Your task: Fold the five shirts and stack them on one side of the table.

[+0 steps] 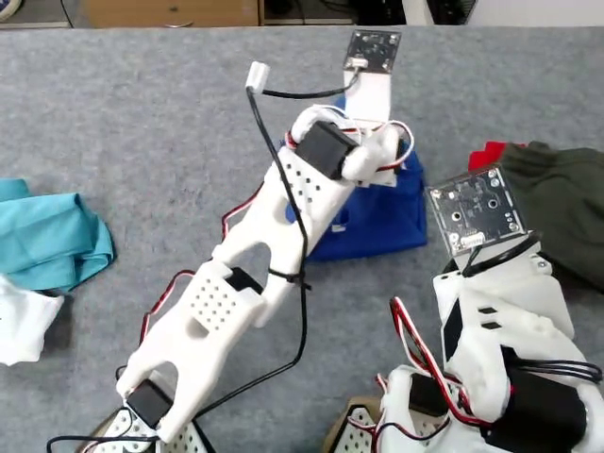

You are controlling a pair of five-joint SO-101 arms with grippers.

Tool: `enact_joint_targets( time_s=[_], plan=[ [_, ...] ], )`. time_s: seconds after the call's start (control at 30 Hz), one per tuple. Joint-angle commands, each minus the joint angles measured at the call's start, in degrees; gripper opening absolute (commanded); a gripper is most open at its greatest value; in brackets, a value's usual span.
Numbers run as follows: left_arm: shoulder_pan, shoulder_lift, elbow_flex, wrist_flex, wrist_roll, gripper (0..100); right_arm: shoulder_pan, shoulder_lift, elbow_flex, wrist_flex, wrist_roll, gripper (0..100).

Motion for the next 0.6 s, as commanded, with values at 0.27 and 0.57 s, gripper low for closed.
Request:
enact_joint_targets(
  time_s=[0.27,0.57],
  plan=[
    [1.93,-1.27,2.64,-4.40,3.16,17,0.84,-0.31,0.13,0.70,-0.62,3.7],
    [-7.21,-4.53,-1.58,4.22,-1.76,16,0.84,0.04,2.15,0.44,-0.62,3.7]
  ],
)
